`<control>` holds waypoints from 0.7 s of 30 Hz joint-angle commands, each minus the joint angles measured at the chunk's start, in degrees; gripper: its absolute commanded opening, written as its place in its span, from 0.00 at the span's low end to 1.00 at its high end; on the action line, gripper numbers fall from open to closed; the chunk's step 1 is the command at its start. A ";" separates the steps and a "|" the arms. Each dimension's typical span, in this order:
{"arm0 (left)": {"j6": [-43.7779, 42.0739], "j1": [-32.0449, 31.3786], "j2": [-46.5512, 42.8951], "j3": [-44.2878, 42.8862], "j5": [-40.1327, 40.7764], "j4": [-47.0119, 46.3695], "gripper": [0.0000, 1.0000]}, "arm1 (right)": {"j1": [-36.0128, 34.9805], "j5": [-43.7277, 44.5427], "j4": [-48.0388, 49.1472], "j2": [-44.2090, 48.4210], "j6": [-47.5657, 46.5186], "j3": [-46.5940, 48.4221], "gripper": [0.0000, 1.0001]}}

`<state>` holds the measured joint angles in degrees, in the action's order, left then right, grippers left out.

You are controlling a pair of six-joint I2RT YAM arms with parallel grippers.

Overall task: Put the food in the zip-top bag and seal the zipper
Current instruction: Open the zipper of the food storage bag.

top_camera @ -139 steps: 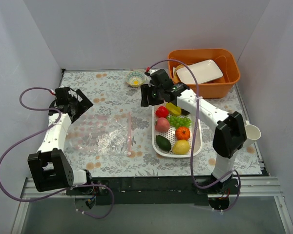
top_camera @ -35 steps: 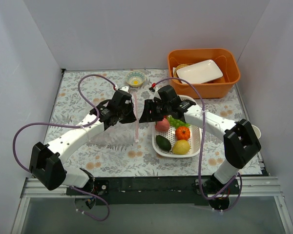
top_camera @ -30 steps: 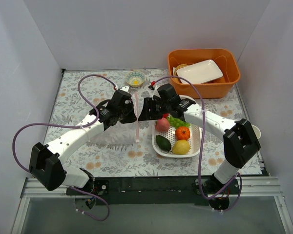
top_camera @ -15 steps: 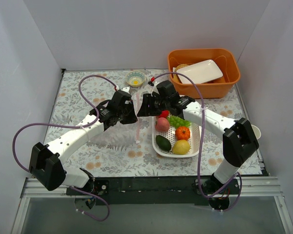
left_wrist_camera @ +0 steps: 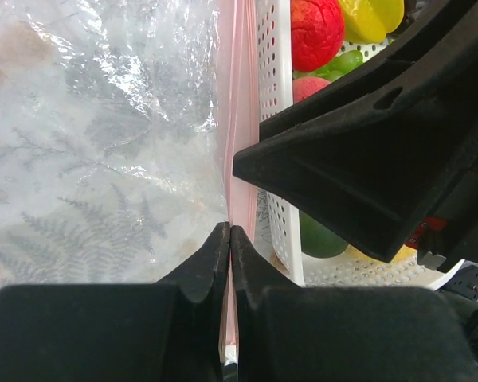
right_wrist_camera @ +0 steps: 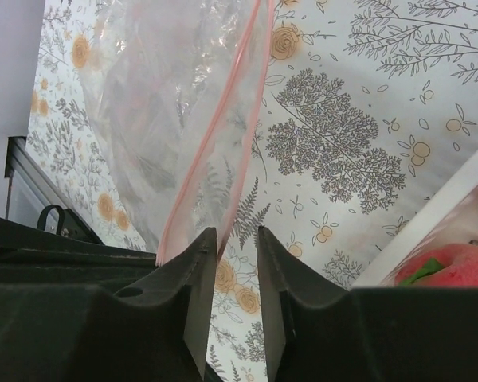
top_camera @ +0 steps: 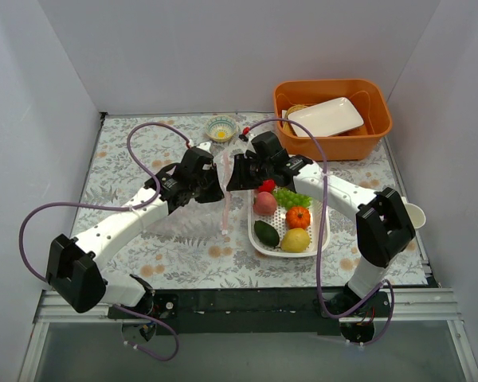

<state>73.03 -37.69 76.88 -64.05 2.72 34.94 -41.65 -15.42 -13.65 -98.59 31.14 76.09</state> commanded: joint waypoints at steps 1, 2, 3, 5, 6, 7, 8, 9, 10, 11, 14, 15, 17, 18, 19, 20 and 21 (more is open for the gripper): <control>-0.53 -0.28 -3.14 0.07 -0.26 0.83 0.00 | 0.34 -0.31 1.34 0.41 -0.99 1.69 0.32; -0.61 -0.28 -3.14 -0.02 -0.26 1.01 0.00 | 0.34 -0.49 1.34 0.06 -0.99 2.04 0.32; -0.70 -0.28 -3.32 -0.11 -0.35 1.18 0.00 | 0.43 -0.92 1.26 -0.11 -1.08 2.13 0.30; -0.61 -0.28 -3.67 -0.28 0.26 1.71 0.00 | 0.43 -0.75 0.73 -0.64 -1.34 2.65 0.10; -0.70 -0.28 -4.02 -0.46 0.88 1.97 0.00 | 0.43 -0.14 0.56 -0.90 -1.34 2.74 0.05; -0.79 -0.28 -4.19 -0.90 1.67 2.41 0.00 | 0.43 0.56 -0.49 -1.17 -1.51 2.83 0.01; -0.96 -0.19 -4.28 -1.16 2.54 3.63 0.00 | 0.43 1.44 -0.85 -1.34 -1.52 2.83 0.01; -1.14 -0.19 -4.37 -1.60 3.42 4.34 0.00 | 0.51 2.32 -0.85 -1.35 -1.43 2.40 0.01; -1.14 -0.19 -4.55 -2.21 5.43 5.13 0.00 | 0.60 2.50 -1.03 -1.61 -1.34 2.04 0.01; -1.31 -0.19 -4.63 -2.57 6.15 6.18 0.00 | 0.60 2.76 -1.12 -1.78 -1.17 1.87 0.01; -1.23 -0.10 -4.72 -4.05 9.75 8.64 0.00 | 0.60 4.16 -2.51 -2.84 -0.38 1.34 0.01; -1.14 -0.10 -4.64 -4.50 11.15 9.53 0.00 | 0.60 5.21 -2.96 -3.19 -0.11 1.16 0.01; -0.35 0.16 -4.46 -5.73 15.20 11.80 0.00 | 0.60 5.84 -3.49 -3.81 0.15 0.46 0.01; 0.00 0.34 -4.55 -6.08 16.34 12.52 0.00 | 0.60 6.19 -3.58 -3.98 0.68 0.20 0.01; 0.35 0.60 -4.55 -6.52 17.66 13.39 0.00 | 0.60 6.19 -3.58 -4.16 0.94 -0.33 0.01; 0.88 0.78 -4.72 -6.79 19.50 14.36 0.00 | 0.60 6.19 -3.49 -4.07 1.03 -0.42 0.01; 1.32 0.87 -4.81 -7.05 20.65 14.89 0.00 | 0.52 6.54 -3.75 -4.16 1.38 -0.68 0.01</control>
<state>73.01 -37.50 74.89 -68.12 14.66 44.99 -41.25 -11.03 -16.38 -102.50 31.40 76.01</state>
